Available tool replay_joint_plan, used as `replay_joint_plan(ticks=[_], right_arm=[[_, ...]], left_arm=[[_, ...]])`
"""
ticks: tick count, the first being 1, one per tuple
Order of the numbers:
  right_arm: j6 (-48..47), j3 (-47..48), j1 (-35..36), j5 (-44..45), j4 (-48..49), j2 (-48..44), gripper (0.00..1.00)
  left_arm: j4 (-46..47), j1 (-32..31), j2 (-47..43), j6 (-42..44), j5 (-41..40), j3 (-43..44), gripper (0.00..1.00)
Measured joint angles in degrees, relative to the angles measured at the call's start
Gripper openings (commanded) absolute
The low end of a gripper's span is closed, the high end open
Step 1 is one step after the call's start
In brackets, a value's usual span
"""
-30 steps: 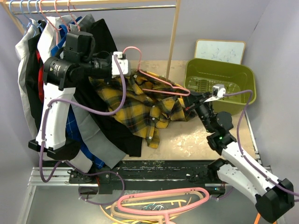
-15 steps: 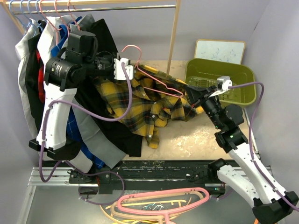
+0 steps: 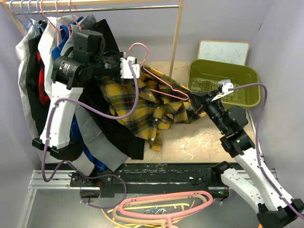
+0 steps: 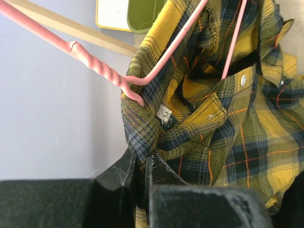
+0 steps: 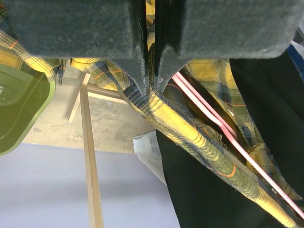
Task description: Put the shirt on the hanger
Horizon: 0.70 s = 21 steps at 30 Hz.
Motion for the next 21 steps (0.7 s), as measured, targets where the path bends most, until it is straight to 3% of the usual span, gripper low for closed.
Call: replay_joint_plan(ticks=[11, 15, 21], right_arm=[[-0.3, 11.9, 0.0, 0.2, -17.9, 2.7, 0.00], [1.6, 23.0, -0.7, -0.5, -26.7, 8.6, 0.00], [9.7, 29.6, -0.9, -5.2, -28.7, 17.0, 0.00]], left_arm=[[7.8, -0.7, 0.0, 0.1, -5.6, -7.5, 0.00], [10.2, -0.7, 0.0, -0.9, -7.4, -8.3, 0.00], [15.1, -3.0, -2.6, -6.7, -15.4, -12.2, 0.00]])
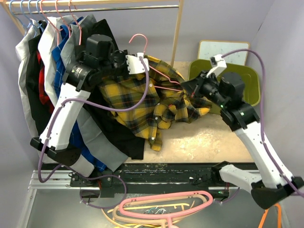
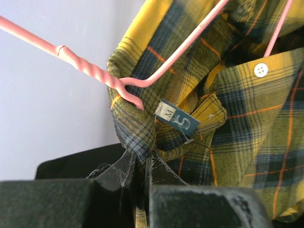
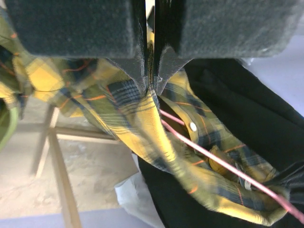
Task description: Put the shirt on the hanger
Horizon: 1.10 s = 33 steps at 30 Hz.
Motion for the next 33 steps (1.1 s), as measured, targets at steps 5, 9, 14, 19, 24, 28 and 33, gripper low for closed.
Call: replay_joint_plan(ticks=[5, 9, 14, 19, 24, 28, 33], right_arm=[[4.9, 4.2, 5.3, 0.9, 1.3, 10.5, 0.00], [8.5, 10.1, 10.4, 0.7, 6.2, 20.6, 0.00], [13.5, 15.6, 15.6, 1.0, 13.2, 30.2, 0.00], [18.9, 18.4, 18.4, 2.9, 20.5, 34.1, 0.00], [24.3, 14.4, 21.2, 7.0, 31.1, 31.6, 0.00], [25.9, 14.7, 21.6, 9.0, 34.8, 28.5, 0.00], [24.9, 18.3, 21.7, 10.5, 34.2, 23.8, 0.00]], left_arm=[[3.6, -3.3, -1.9, -6.5, -6.7, -4.8, 0.00], [5.8, -2.7, -2.1, -11.2, -11.4, -6.4, 0.00], [7.1, -1.8, -2.1, -18.3, -11.7, -7.1, 0.00], [7.8, -1.3, -2.3, -24.9, -10.9, -7.1, 0.00], [9.4, -0.5, -2.3, -31.2, -9.3, -6.3, 0.00], [10.6, 0.0, -2.2, -34.0, -9.1, -3.8, 0.00], [11.0, 0.0, -1.3, -34.4, -8.3, 3.5, 0.00]])
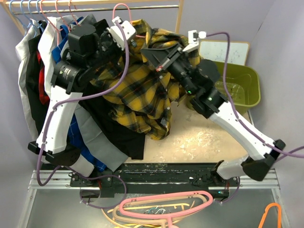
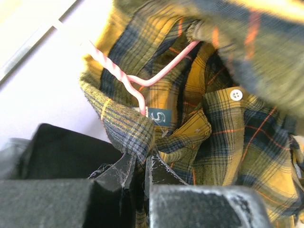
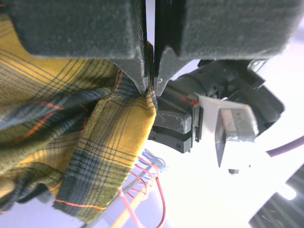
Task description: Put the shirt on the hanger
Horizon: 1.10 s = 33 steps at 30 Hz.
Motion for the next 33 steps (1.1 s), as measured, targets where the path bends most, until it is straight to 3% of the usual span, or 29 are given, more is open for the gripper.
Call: replay_joint_plan(ticks=[6, 11, 21, 33], right_arm=[[-2.4, -6.3, 0.0, 1.7, 0.6, -9.8, 0.00], [-4.9, -5.7, 0.0, 1.2, 0.8, -8.8, 0.00], [-7.0, 20.7, 0.0, -4.6, -2.6, 5.5, 0.00], [-0.7, 34.4, 0.5, -15.3, 0.4, 11.8, 0.00]], left_arm=[[-0.3, 0.0, 0.0, 1.8, 0.0, 7.5, 0.00], [-1.7, 0.1, 0.3, 2.8, 1.0, 13.8, 0.00], [-8.2, 0.4, 2.3, 5.4, 14.1, 30.4, 0.00], [-10.0, 0.4, 3.4, 12.8, 12.1, 45.0, 0.00]])
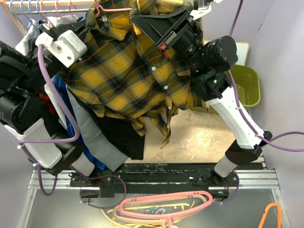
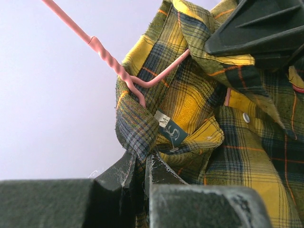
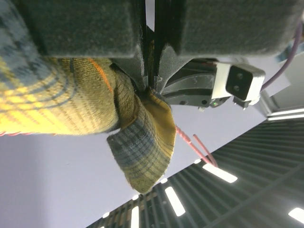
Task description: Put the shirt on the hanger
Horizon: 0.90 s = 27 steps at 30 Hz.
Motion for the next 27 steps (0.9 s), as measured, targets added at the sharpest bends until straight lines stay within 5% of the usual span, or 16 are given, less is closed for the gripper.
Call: replay_joint_plan(ticks=[3, 5, 7, 12, 16, 22, 27], right_arm=[[3.2, -0.4, -0.1, -2.0, 2.6, 0.9, 0.05], [6.4, -4.6, -0.2, -3.5, 6.9, 0.5, 0.39], [9.9, -11.2, -0.3, -4.7, 12.3, -0.5, 0.96], [12.3, -28.3, -0.6, -9.4, 23.1, -1.4, 1.00], [0.3, -45.6, -0.6, -8.6, 19.3, -9.9, 1.00], [-21.7, -64.9, -0.6, 2.9, 12.3, -37.9, 1.00], [-29.9, -78.2, -0.6, 15.9, 13.0, -55.7, 1.00]], left_arm=[[0.5, 0.0, -0.2, 0.3, -0.9, -1.0, 0.00], [1.0, 0.0, -0.7, 0.2, -1.1, -4.4, 0.00], [1.0, 0.0, -0.7, 0.2, -1.3, -5.9, 0.00], [0.8, 0.0, -0.2, 0.3, -3.7, -11.7, 0.00], [1.4, 0.0, -0.4, 0.4, -5.7, -15.7, 0.00], [2.7, 0.0, -1.1, 0.3, -8.1, -20.4, 0.00], [2.7, 0.0, -1.2, 0.1, -8.2, -20.7, 0.00]])
